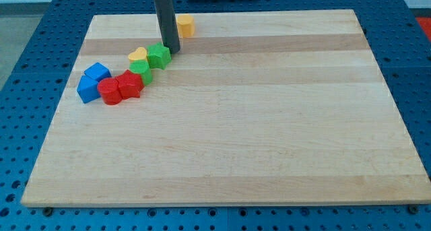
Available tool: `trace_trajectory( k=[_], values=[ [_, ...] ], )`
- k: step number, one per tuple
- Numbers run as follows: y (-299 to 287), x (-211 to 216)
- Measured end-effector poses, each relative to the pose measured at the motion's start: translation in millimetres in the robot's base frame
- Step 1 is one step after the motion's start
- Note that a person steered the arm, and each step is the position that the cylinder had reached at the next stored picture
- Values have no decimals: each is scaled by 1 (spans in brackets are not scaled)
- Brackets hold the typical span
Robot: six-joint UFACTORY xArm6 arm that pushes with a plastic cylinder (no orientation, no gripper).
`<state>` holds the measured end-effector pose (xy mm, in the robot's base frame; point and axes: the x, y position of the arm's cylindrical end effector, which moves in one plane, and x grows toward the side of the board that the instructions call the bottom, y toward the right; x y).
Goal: Push yellow hexagon closer to the group of blocks
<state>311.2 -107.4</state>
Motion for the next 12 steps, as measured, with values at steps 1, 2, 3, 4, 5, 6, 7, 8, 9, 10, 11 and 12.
trace_trajectory(
  k=[1,2,3,4,5,6,7,8,9,10,11,12],
  values=[
    [-6,10],
    [-21,18],
    [-28,19],
    [-28,17],
    [-28,-13],
    [-13,-31],
    [24,-24],
    [62,-47],
    [74,-88],
    [59,-95],
    [36,-89],
    [19,-79]
  ],
)
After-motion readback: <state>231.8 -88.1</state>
